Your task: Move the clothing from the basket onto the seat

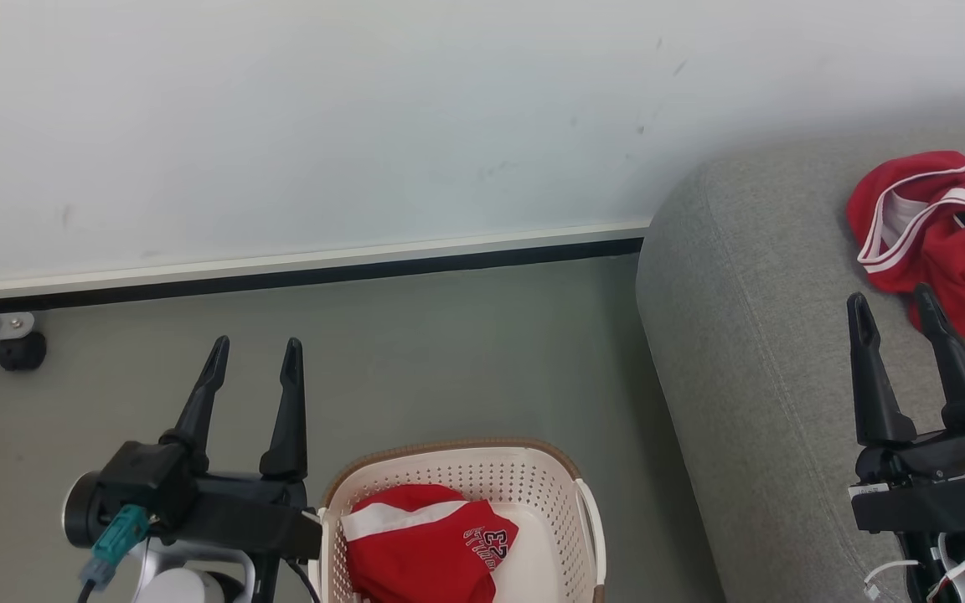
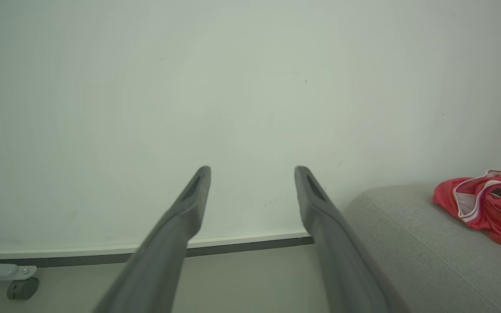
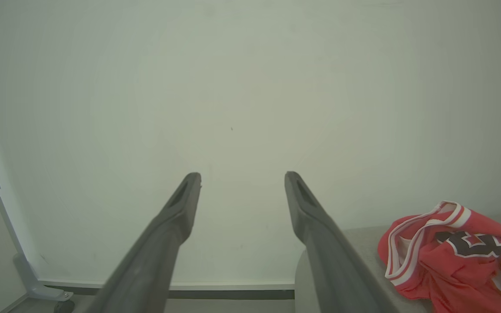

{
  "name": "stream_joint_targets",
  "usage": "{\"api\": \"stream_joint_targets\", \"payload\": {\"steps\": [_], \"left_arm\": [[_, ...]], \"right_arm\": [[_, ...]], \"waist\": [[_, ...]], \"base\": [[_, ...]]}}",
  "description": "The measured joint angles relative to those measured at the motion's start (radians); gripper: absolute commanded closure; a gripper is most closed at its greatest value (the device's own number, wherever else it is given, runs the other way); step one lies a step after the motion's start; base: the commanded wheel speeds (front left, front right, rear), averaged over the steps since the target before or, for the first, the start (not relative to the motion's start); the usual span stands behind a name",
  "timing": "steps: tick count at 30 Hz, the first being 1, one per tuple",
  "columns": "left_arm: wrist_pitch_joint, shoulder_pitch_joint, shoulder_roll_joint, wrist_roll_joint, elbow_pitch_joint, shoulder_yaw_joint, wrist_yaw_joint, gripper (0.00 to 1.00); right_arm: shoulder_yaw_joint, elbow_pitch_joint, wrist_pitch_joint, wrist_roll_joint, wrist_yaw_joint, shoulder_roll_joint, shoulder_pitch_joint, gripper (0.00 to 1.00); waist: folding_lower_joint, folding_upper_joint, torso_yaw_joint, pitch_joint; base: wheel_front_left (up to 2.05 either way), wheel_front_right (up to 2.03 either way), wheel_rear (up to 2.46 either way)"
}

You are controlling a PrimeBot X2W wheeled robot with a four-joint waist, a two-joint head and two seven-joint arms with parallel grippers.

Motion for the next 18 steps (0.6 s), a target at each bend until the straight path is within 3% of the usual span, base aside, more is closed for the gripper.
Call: {"api": "stream_joint_targets", "payload": {"steps": [18], "left_arm": [[0.064,-0.002,0.001,0.013,-0.047,-0.024,0.018,0.0]], "right_arm": [[-0.002,-0.018,0.0,0.009,0.0,-0.001,-0.012,0.0]], "waist": [[0.0001,0.0001,-0.04,0.101]], "base": [[0.0,0.0,0.0]]}}
